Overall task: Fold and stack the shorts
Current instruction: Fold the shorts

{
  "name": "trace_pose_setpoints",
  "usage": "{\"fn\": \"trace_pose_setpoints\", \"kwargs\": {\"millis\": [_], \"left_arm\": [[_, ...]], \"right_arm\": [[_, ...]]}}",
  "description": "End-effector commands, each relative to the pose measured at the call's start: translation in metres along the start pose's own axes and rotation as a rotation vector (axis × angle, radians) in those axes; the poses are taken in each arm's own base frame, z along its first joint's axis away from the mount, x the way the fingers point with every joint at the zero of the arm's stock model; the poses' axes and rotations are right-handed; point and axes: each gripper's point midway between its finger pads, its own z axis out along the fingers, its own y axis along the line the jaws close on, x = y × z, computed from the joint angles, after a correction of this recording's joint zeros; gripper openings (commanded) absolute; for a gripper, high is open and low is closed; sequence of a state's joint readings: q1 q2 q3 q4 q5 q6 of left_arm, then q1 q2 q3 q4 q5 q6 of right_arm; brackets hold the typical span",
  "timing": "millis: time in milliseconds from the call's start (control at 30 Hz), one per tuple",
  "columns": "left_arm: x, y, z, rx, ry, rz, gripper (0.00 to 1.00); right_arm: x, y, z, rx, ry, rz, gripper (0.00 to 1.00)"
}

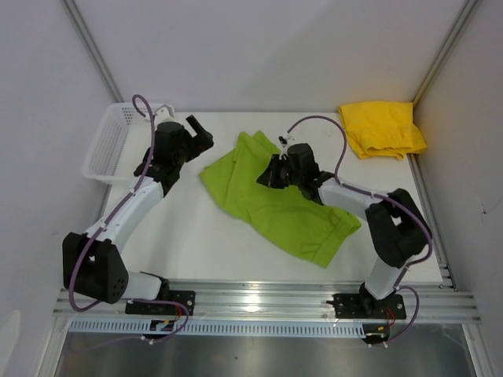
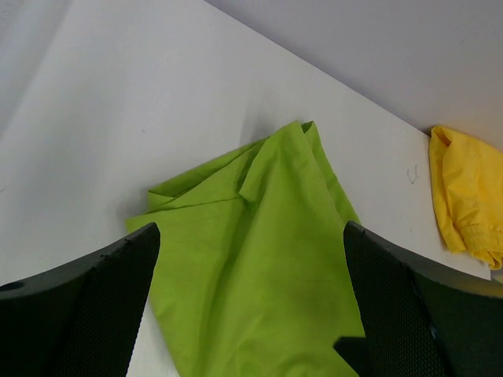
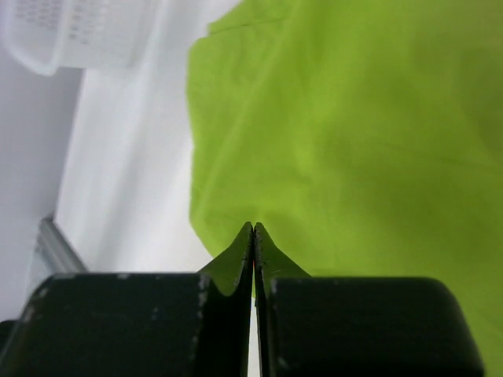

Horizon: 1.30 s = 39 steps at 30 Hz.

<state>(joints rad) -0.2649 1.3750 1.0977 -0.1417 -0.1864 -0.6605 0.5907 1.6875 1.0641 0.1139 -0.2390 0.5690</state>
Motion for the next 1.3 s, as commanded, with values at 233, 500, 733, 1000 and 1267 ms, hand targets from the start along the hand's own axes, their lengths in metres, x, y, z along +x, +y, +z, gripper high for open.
{"fn": "trace_pose_setpoints", "kwargs": {"millis": [233,500,733,1000,1267], "left_arm": [[-0.011,0.012,-0.027,0.008,-0.035,0.013,0.99],[0.001,0.015,-0.023,0.018,-0.005,0.021,0.99],[0.012,0.018,-0.018,0.018,0.021,0.025,0.99],[0.013,0.016,-0.015,0.033,0.023,0.022,0.99],[0.029,0.014,-0.007,0.060,0.066,0.044,0.99]], "right_arm": [[-0.049,0.042,0.079,-0.401,-0.072,0.049,0.00],[-0.069,-0.050,0.136,-0.124,-0.173,0.142,0.00],[-0.100,-0.134,0.141,-0.113,-0.287,0.352,0.00],[-0.109,-0.170,0.143,-0.181,-0.324,0.618,0.00],[-0.139,-0.135,0.125,-0.087,-0.245,0.489,0.04]]}}
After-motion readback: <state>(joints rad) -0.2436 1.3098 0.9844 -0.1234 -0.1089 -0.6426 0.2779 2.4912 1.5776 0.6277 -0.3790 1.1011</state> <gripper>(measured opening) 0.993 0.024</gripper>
